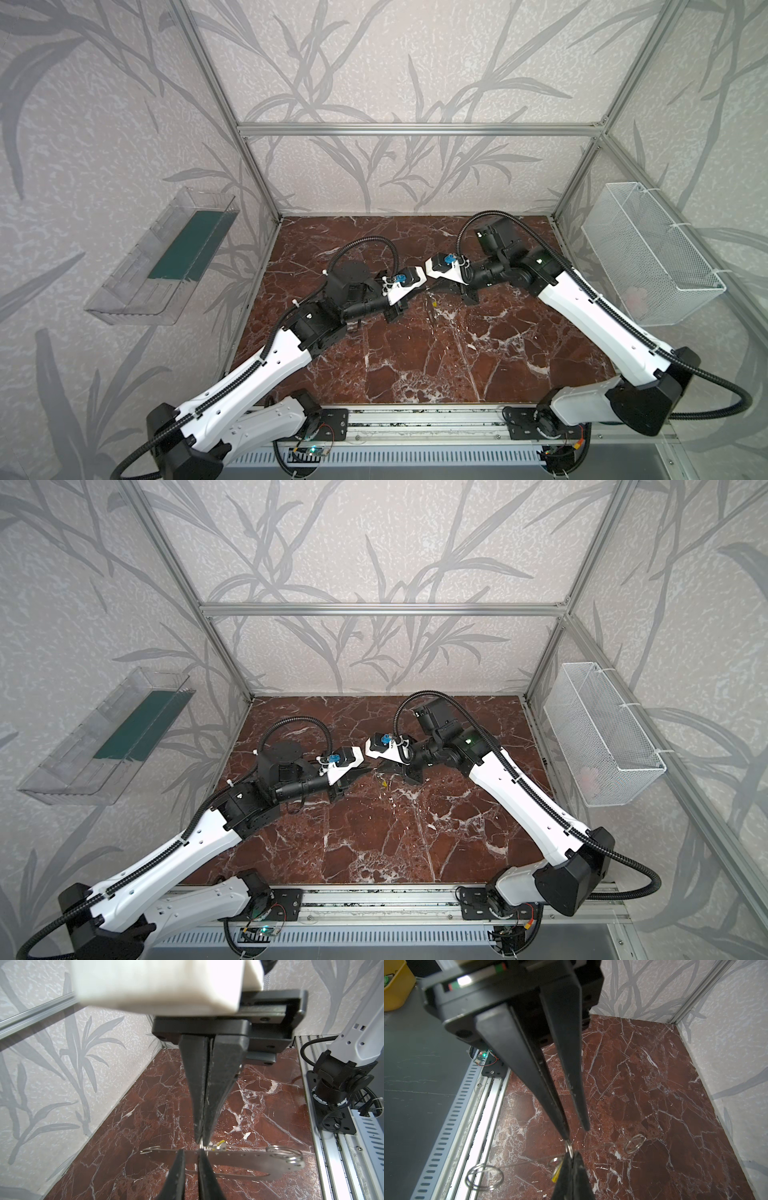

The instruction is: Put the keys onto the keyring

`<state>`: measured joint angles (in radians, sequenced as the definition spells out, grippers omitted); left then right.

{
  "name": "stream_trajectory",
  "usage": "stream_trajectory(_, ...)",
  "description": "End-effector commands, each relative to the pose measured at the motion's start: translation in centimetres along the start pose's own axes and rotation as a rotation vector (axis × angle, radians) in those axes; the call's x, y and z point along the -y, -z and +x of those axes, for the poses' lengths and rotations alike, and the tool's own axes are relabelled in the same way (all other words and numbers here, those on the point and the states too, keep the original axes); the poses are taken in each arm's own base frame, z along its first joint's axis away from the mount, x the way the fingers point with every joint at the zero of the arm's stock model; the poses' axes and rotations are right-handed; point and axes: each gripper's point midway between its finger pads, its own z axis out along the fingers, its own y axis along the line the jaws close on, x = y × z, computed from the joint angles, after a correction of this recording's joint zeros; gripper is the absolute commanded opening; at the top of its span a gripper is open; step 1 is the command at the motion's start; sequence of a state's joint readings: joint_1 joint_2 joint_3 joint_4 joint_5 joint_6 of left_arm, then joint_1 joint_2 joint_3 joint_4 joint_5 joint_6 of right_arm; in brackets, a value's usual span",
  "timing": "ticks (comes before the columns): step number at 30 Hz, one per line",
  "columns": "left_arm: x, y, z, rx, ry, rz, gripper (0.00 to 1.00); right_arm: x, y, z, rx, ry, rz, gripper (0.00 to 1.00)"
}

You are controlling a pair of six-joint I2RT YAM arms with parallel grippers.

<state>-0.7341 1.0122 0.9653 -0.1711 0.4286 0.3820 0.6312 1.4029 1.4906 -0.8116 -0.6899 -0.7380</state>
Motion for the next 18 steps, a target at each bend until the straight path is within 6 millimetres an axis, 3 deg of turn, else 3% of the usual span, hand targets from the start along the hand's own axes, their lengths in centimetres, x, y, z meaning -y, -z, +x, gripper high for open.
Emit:
stream_trajectory(1, 0.4, 0.4, -1.0, 0.023, -0.003, 0.030, 0.16, 0.3, 0.2, -1.1, 0.035, 0.026, 0.005, 0.00)
stream_trajectory(18, 0.1, -0.6, -0.9, 0.011, 0.013, 0.039, 0.17, 0.0, 0.1, -1.5, 0.058, 0.026, -0.017, 0.00)
